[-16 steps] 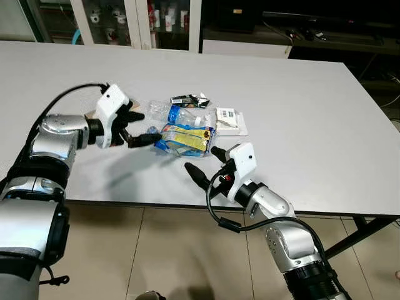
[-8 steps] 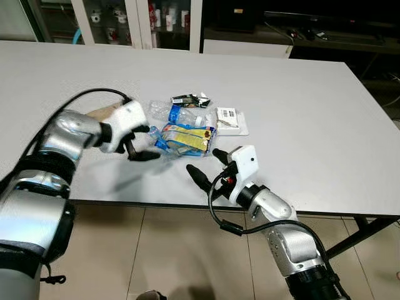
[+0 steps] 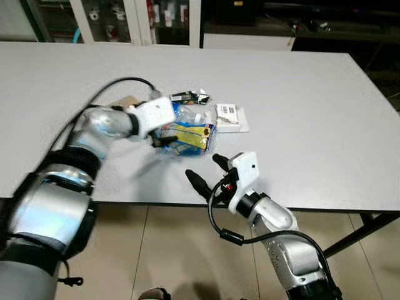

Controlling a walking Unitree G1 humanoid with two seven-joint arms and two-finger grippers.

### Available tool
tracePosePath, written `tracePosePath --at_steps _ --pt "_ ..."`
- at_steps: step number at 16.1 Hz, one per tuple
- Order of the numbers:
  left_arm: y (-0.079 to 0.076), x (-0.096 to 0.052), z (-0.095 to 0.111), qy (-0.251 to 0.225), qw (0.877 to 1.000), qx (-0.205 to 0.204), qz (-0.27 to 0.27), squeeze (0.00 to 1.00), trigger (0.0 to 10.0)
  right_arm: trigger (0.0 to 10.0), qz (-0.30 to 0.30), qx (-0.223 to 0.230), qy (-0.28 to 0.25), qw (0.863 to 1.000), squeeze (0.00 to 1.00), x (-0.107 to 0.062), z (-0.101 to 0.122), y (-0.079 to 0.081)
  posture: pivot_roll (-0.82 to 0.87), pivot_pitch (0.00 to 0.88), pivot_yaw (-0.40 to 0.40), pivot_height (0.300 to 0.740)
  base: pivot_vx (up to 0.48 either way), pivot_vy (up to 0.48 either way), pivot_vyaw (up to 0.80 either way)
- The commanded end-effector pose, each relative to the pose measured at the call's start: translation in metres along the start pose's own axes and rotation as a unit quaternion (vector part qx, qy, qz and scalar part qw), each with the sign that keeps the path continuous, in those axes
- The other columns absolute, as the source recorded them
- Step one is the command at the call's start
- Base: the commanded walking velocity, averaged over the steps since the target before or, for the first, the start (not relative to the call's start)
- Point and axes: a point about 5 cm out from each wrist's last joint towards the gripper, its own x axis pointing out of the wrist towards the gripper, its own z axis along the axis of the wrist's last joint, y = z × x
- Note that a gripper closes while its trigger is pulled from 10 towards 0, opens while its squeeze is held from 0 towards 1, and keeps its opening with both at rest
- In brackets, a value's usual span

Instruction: Picking trash to rubbish bin

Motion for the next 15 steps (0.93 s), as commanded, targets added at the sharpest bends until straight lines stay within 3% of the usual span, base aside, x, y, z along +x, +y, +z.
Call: tracePosePath --at_steps 1,6,15 --pt "0.001 0.002 0.002 0.006 1.000 0.011 0.001 0.00 10.0 10.0 -0.004 0.004 -0.008 1.000 0.00 -0.003 0.004 0.001 -0.11 0.141 0.024 0.740 0.000 0.000 0.00" --pt "-0.002 0.007 0.008 -0.009 1.000 -0.018 -0.010 0.00 10.0 10.0 -0.014 0.012 -0.003 1.000 0.00 -0.011 0.003 0.004 -0.13 0.175 0.031 0.740 0.000 0.000 0.00" --pt "-0.009 0.008 -0.006 0.036 0.999 -0.017 -0.017 0.00 10.0 10.0 -0.023 0.027 0.010 0.999 0.00 -0.023 -0.002 0.012 -0.15 0.229 0.032 0.740 0.000 0.000 0.00"
